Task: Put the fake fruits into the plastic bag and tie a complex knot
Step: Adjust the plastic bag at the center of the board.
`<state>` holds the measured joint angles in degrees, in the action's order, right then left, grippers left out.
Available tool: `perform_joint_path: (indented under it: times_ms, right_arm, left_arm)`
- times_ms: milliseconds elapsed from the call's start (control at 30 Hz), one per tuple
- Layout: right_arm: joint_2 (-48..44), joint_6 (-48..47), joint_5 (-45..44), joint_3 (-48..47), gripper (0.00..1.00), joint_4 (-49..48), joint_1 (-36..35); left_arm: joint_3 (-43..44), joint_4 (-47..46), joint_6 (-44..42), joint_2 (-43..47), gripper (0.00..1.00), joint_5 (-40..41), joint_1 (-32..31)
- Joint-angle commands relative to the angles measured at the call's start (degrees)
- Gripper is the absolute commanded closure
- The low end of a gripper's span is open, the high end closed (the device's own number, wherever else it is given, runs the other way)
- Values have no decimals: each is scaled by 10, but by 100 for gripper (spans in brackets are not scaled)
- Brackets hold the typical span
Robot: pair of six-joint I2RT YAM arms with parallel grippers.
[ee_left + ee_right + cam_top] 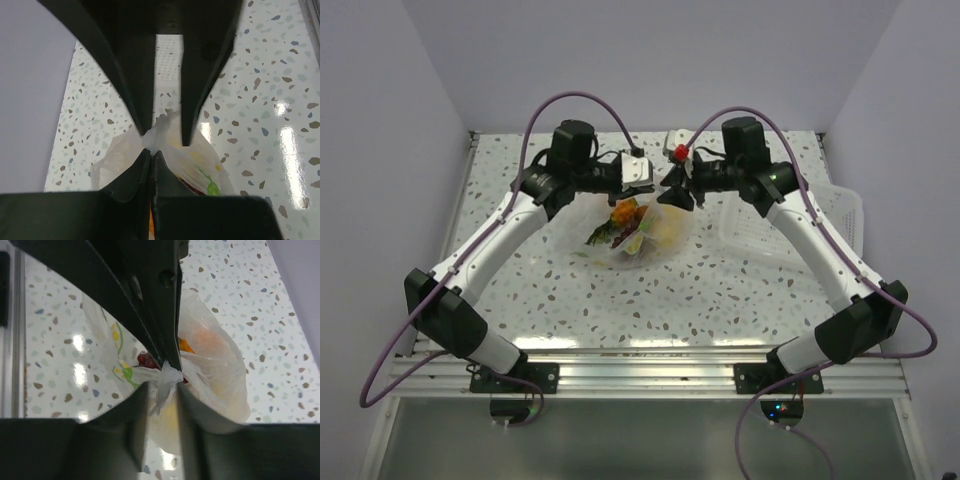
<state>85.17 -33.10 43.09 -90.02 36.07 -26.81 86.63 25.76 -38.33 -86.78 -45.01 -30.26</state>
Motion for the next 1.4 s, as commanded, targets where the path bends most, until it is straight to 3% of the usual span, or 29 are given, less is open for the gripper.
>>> perform_joint_path:
  times_ms: [0,33,100,200,333,467,633,700,933,1100,1233,1367]
  right_arm:
    - [-18,26,17,12,51,-42,34]
    - [-23,35,17,31,23,-47,43]
    - [-46,36,23,59,1,-79,71]
    - [-76,23,43,141,1,-177,100]
    - [-67,9,137,221,1,-329,110]
    - [-2,35,203,201,1,-447,109]
    - [53,49,263,172,1,-514,97]
    - [68,35,290,157,1,-492,84]
    - [127,-174,326,79,1,-267,46]
    - [154,-313,335,62,12,-74,42]
    - [166,-445,336,54,11,45,47]
    - [188,-497,352,24,11,144,47]
  left_arm:
    - [28,-11,2,-8,100,-11,-2]
    - [28,-14,5,-8,100,-7,-2]
    - [28,-20,19,-8,100,-16,5]
    - [31,-22,28,-6,100,-45,13]
    - [43,-12,41,-19,100,-84,25]
    - [57,-2,43,-33,100,-93,28]
    - [71,3,44,-44,100,-117,34]
    - [76,3,48,-51,100,-131,36]
    - [79,-29,68,-64,100,-138,45]
    - [75,-99,119,-73,100,-137,77]
    - [73,-120,122,-82,100,-130,88]
    - [70,-141,134,-91,100,-127,89]
